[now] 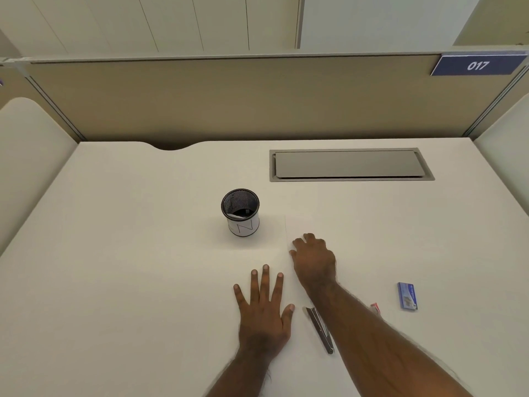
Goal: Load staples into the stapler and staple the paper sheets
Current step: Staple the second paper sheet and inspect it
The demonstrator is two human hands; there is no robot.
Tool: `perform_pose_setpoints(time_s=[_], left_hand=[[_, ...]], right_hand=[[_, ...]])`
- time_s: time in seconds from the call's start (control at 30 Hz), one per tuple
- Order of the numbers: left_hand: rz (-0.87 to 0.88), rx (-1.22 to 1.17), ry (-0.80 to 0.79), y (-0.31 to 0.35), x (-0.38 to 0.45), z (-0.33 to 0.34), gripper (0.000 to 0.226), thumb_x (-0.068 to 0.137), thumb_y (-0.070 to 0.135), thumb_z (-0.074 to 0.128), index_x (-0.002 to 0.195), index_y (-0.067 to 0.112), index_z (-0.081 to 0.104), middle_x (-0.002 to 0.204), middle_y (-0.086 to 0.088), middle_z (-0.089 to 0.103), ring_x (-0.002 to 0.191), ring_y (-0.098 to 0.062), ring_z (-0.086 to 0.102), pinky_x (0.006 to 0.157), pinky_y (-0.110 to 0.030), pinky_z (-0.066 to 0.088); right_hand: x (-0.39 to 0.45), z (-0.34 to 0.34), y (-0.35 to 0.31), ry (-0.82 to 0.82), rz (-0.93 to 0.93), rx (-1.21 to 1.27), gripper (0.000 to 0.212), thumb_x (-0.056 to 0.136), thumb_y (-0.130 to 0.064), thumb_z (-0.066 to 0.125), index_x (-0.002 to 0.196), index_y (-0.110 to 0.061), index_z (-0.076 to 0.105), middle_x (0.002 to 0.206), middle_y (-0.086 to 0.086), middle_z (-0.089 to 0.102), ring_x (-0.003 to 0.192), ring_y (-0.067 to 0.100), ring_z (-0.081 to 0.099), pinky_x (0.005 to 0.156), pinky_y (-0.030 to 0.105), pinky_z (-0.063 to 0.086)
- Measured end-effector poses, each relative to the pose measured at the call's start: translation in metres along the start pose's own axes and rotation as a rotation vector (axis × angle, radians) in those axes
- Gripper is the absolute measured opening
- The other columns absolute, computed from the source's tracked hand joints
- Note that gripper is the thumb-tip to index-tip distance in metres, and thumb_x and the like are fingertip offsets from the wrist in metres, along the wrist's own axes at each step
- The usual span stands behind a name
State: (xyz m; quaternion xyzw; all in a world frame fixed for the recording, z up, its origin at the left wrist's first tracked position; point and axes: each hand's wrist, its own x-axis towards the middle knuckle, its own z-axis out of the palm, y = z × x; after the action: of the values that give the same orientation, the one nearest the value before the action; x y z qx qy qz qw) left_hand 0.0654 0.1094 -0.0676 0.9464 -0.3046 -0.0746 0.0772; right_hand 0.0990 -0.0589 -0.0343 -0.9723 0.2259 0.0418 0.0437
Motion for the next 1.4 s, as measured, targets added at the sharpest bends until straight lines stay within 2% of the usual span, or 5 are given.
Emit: perform_pose_setpoints(time_s=[0.6, 0.77, 0.9, 1.17, 1.4], left_hand=[[-0.111, -0.186, -0.059, 0.0, 0.004, -0.024, 0.068, 0.097, 0.045, 0.03, 0.155, 0.027, -0.001, 0.162, -0.001, -0.014, 0.149, -0.026, -0.016, 0.117, -0.056, -0.011], [-0.344, -0.993, 0.094, 0.012, 0.012, -0.082, 0.049, 0.096, 0.022, 0.056, 0.143, 0.022, 0.043, 0.145, 0.0, 0.051, 0.127, -0.015, 0.053, 0.106, -0.029, 0.041], [-0.519, -1.622, -0.232, 0.02, 0.01, -0.126, 0.038, 0.094, 0.043, 0.057, 0.116, 0.013, 0.065, 0.102, -0.007, 0.076, 0.087, -0.029, 0.074, 0.071, -0.033, 0.06], [-0.426, -1.67, -0.254, 0.029, 0.011, -0.147, 0.018, 0.096, 0.015, 0.056, 0.102, 0.007, 0.071, 0.096, -0.014, 0.076, 0.081, -0.025, 0.073, 0.063, -0.029, 0.057], [-0.316, -1.533, -0.24, 0.03, 0.012, -0.154, 0.018, 0.097, 0.015, 0.055, 0.102, 0.013, 0.072, 0.097, -0.011, 0.076, 0.084, -0.023, 0.073, 0.066, -0.03, 0.058]], right_hand=[[-0.028, -0.029, 0.003, 0.024, 0.085, 0.282, 0.018, 0.085, -0.035, 0.049, 0.087, -0.025, 0.064, 0.088, -0.007, 0.069, 0.078, 0.017, 0.065, 0.064, 0.026, 0.045], [-0.065, -0.076, 0.023, 0.069, 0.119, 0.591, 0.014, 0.083, -0.043, 0.051, 0.084, -0.032, 0.057, 0.08, -0.023, 0.068, 0.076, 0.005, 0.064, 0.06, 0.023, 0.045], [-0.101, -0.11, 0.021, 0.204, -0.027, 0.47, 0.012, 0.087, -0.043, 0.055, 0.091, -0.033, 0.06, 0.088, -0.022, 0.071, 0.074, 0.006, 0.066, 0.061, 0.024, 0.046], [-0.135, -0.116, 0.012, 0.293, -0.269, 0.451, 0.01, 0.084, -0.041, 0.062, 0.087, -0.033, 0.067, 0.12, -0.023, 0.064, 0.121, 0.0, 0.053, 0.083, 0.013, 0.043], [-0.108, -0.119, 0.035, -0.032, 0.227, 1.279, 0.036, 0.087, -0.014, 0.07, 0.119, -0.024, 0.058, 0.106, -0.009, 0.067, 0.079, 0.004, 0.07, 0.063, 0.018, 0.053]])
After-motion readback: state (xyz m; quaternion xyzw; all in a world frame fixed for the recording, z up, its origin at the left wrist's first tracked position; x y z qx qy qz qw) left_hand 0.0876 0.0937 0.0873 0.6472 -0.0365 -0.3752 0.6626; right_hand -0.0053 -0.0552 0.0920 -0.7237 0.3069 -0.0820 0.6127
